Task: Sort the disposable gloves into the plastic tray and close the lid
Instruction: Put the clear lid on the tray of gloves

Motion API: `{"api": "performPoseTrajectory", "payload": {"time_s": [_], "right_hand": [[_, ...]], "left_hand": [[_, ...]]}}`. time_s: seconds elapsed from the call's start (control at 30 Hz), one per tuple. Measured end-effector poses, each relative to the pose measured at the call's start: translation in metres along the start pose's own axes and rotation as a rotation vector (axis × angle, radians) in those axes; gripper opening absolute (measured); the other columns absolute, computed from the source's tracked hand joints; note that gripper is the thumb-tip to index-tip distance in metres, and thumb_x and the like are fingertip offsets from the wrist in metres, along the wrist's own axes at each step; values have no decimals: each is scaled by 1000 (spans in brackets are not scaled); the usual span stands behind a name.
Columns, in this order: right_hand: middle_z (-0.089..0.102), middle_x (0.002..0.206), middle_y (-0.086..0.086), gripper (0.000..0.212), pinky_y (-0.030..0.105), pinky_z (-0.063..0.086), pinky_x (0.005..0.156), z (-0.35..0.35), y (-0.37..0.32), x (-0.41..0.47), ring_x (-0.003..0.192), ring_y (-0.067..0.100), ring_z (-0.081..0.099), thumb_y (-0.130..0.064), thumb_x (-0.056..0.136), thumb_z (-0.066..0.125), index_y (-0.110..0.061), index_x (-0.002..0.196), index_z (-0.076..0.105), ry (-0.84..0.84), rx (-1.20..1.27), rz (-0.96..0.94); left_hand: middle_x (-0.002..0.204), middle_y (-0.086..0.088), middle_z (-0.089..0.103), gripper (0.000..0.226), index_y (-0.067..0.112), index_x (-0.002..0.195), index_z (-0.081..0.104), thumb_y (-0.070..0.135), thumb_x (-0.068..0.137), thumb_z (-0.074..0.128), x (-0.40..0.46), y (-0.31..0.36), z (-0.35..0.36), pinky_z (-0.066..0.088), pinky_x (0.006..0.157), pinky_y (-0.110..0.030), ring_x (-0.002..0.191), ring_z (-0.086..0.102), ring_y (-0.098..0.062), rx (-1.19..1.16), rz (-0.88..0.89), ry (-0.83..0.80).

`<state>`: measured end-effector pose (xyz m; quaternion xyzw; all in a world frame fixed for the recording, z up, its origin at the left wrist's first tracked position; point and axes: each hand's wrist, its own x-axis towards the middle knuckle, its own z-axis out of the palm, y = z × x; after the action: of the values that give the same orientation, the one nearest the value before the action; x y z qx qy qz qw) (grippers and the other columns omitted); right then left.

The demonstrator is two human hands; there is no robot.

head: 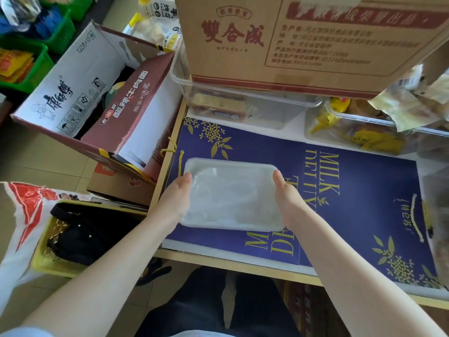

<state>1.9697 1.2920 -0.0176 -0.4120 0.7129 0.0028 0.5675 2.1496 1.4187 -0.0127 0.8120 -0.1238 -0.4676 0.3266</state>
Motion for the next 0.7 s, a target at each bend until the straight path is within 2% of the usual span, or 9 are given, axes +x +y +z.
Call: {"api": "performPoseTrajectory", "payload": {"time_s": [0.07, 0.13, 0.2, 0.3, 0.37, 0.47, 0.53, 0.63, 0.7], "right_hand": [[63, 105, 7, 57, 39, 47, 91, -5, -3, 0, 94, 29, 60, -59, 91, 36, -12, 113, 58, -66, 116, 21], [63, 92, 8, 39, 33, 48, 74, -14, -11, -2, 81, 27, 61, -46, 92, 40, -12, 97, 59, -179, 226, 39], [61, 80, 8, 30, 29, 44, 62, -22, -18, -4, 71, 26, 59, -35, 93, 37, -11, 91, 56, -199, 243, 29], [56, 76, 6, 32, 28, 42, 57, -24, -22, -2, 66, 23, 55, -34, 99, 31, -12, 84, 50, -137, 283, 2], [61, 81, 5, 40, 30, 45, 56, -19, -25, 0, 70, 23, 60, -44, 100, 30, -13, 91, 53, -132, 374, 9], [67, 98, 5, 46, 37, 52, 68, -7, -22, 1, 84, 25, 65, -52, 97, 33, -16, 110, 57, -136, 502, -20], [68, 101, 2, 41, 40, 52, 81, -3, -15, 0, 92, 22, 65, -50, 98, 33, -20, 110, 58, -174, 509, -76], [67, 105, 5, 34, 38, 47, 89, -9, -4, -3, 102, 25, 62, -33, 101, 32, -13, 114, 58, -281, 442, -140], [67, 105, 10, 28, 37, 46, 95, -20, -5, -2, 107, 29, 59, -17, 97, 39, -5, 110, 61, -242, 354, -200]], "left_hand": [[118, -4, 59, 51, 18, 129, 50, 51, 98, 26, 0, 7, 1, 43, 89, -34, 104, 56, -21, -23, -44, -16], [102, -4, 63, 48, 19, 116, 55, 55, 96, 31, -2, 17, -3, 48, 72, -32, 89, 60, -21, -84, -173, -40], [99, -5, 68, 48, 20, 111, 60, 58, 92, 39, -2, 24, -10, 52, 66, -32, 87, 65, -22, -195, -252, -139], [104, -3, 71, 38, 24, 112, 65, 51, 91, 47, -5, 33, -13, 53, 69, -34, 96, 65, -21, -509, -139, -307], [105, -3, 70, 25, 23, 110, 62, 37, 91, 52, -10, 36, -8, 53, 80, -39, 103, 63, -22, -727, -42, -274], [98, 5, 71, 12, 30, 104, 58, 26, 93, 54, -17, 37, 2, 55, 82, -37, 98, 67, -18, -780, 86, -89], [99, 9, 71, 14, 33, 106, 57, 26, 96, 49, -18, 37, 3, 56, 79, -31, 96, 68, -13, -748, 213, -9], [107, 6, 67, 18, 32, 108, 57, 23, 97, 46, -15, 34, -8, 55, 76, -25, 96, 66, -7, -654, 363, -1], [98, 10, 68, 16, 28, 107, 58, 21, 93, 53, -11, 28, -20, 52, 70, -17, 88, 66, 0, -535, 468, -63]]}}
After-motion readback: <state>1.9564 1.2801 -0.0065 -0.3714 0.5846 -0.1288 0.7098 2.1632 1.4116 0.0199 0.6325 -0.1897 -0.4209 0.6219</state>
